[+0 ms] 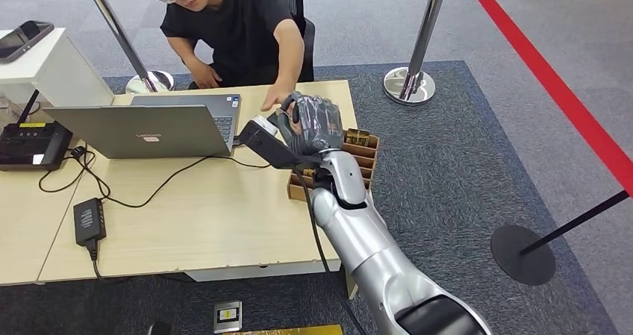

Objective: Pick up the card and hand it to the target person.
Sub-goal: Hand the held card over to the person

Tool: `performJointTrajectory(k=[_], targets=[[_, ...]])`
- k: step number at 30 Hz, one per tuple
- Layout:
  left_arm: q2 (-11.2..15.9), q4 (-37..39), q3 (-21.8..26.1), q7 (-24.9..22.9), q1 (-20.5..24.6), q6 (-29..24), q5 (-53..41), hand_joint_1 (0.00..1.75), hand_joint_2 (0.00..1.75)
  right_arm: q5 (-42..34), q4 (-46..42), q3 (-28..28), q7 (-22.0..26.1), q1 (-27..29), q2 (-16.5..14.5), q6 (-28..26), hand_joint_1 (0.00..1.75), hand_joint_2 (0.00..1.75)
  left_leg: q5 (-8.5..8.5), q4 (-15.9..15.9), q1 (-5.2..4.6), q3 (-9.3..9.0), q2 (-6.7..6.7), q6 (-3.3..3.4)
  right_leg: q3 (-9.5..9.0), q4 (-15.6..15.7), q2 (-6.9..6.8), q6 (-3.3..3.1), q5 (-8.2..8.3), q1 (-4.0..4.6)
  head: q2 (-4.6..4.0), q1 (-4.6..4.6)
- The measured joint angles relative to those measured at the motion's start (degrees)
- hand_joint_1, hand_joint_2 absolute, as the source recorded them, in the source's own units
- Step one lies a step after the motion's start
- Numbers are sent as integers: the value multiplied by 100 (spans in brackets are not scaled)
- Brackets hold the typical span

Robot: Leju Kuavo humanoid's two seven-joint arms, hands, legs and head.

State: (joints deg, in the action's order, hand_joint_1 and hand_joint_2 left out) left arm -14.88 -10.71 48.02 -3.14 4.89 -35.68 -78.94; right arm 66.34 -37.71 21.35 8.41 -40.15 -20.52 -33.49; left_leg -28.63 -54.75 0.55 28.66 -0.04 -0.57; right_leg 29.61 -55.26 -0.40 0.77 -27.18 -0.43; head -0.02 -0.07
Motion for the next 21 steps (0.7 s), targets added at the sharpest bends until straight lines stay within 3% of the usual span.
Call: performJointTrajectory(k=[5,8,12,13,17,19,21], targets=[[0,0,-3,2,-2,9,-7,0,0,29,79,21,-6,1,1,-144,137,175,0,0,0,0,0,0,0,0,0,0,0,0,0,0],[0,0,-6,2,-2,14,-7,0,0,75,138,29,-41,1,2,-179,122,175,0,0,0,0,0,0,0,0,0,0,0,0,0,0],[0,0,-8,2,-3,23,-9,0,0,134,227,77,-106,2,4,-217,69,175,0,0,0,0,0,0,0,0,0,0,0,0,0,0],[0,0,-8,2,-3,24,-10,0,0,142,248,86,-119,2,4,-224,62,175,0,0,0,0,0,0,1,0,0,0,0,0,0,0],[0,0,-10,2,-5,25,-12,0,0,152,321,104,-138,2,4,-233,0,175,0,0,0,0,0,0,1,0,0,0,0,0,0,0],[0,0,-11,2,-6,26,-12,0,0,152,350,105,-144,3,4,-232,0,175,0,0,0,0,0,0,0,0,0,0,0,0,0,0],[0,0,-15,2,-7,28,-13,0,0,152,376,105,-165,7,4,-230,0,87,0,0,0,0,0,0,0,0,0,0,0,0,0,0]])
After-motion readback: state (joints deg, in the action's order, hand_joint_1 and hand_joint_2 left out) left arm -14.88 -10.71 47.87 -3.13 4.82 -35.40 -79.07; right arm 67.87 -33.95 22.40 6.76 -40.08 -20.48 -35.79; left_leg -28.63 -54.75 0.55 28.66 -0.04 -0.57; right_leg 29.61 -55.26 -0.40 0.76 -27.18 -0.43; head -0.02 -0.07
